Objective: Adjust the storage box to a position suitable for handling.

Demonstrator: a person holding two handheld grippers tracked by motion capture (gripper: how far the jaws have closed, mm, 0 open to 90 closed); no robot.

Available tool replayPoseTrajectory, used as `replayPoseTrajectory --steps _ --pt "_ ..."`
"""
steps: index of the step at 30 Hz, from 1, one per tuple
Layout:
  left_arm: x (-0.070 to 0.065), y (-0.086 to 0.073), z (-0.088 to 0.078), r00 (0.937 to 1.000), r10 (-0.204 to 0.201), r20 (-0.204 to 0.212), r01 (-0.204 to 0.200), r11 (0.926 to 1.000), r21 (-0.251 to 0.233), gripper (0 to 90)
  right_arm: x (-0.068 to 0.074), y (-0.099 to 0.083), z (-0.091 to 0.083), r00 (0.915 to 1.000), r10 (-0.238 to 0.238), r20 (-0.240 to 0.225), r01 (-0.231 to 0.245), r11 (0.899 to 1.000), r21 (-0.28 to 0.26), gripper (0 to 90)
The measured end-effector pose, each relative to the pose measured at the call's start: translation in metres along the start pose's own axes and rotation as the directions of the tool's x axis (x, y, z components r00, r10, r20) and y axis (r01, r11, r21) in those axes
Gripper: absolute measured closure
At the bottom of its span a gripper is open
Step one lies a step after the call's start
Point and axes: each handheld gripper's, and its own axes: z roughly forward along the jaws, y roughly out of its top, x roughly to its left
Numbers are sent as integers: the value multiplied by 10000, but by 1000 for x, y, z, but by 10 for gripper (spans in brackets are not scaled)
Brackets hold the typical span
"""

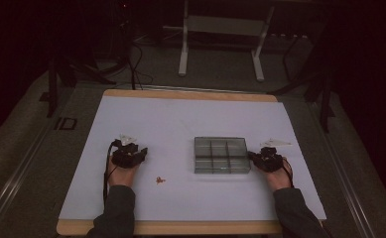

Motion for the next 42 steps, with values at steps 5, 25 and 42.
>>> replayPoseTrajectory --steps 5,25,42 --pt "0 0 0 10000 16 -23 -16 10000 14 579 9 1 2 9995 -98 -288 100 9999 77 900" --pt "-1 0 0 10000 38 -40 -38 10000 26 579 35 8 13 9924 -685 -1022 694 9976 44 900" --pt "0 0 0 10000 17 -26 -17 10000 33 578 43 18 29 9898 -735 -1222 764 9969 187 900"
